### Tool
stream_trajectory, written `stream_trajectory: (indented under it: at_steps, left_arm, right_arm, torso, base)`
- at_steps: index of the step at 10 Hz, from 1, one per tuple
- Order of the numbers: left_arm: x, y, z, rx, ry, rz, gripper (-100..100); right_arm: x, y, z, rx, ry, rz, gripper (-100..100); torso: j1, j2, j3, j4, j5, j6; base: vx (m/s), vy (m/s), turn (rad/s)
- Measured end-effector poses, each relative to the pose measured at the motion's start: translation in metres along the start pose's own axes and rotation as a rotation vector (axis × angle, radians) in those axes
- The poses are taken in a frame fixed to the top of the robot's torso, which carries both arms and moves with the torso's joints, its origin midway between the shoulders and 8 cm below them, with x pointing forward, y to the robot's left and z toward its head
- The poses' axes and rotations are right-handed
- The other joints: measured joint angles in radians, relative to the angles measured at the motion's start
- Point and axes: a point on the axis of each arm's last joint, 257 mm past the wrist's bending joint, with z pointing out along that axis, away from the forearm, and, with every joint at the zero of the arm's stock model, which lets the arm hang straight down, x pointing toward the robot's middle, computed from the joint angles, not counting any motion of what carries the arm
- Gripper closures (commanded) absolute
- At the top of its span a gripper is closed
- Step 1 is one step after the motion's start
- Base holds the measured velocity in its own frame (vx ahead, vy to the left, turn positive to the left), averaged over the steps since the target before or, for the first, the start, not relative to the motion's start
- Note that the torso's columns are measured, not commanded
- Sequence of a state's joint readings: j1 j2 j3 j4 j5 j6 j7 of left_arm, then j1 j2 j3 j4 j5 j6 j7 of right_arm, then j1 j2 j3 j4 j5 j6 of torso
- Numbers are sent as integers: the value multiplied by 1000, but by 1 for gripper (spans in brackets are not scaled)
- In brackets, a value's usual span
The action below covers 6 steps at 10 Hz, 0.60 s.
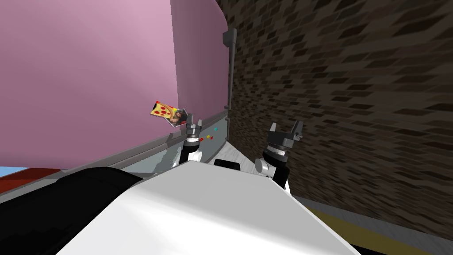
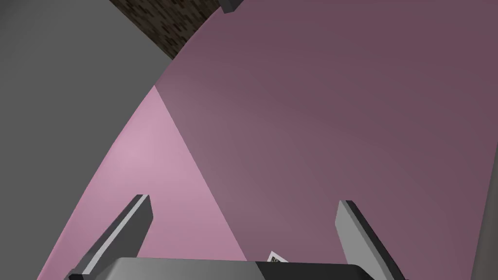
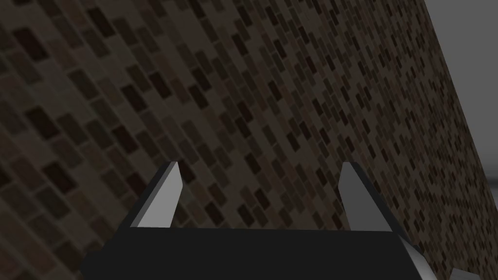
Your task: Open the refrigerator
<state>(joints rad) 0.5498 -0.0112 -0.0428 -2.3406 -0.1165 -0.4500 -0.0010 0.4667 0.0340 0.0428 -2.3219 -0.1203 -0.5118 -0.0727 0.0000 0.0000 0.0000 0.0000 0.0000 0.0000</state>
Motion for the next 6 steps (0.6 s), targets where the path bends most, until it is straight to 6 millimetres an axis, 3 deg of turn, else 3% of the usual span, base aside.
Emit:
stream_trajectory:
  at_steps: [2,6]
  left_arm:
    - [0,0,0,0,0,0,0]
    - [0,0,0,0,0,0,0]
  right_arm:
    - [0,0,0,0,0,0,0]
    - [0,0,0,0,0,0,0]
  torso:
    - [0,104,-209,105,0,0]
    - [0,396,-792,396,0,0]
  base:
    - [0,0,0]
    - [0,0,0]
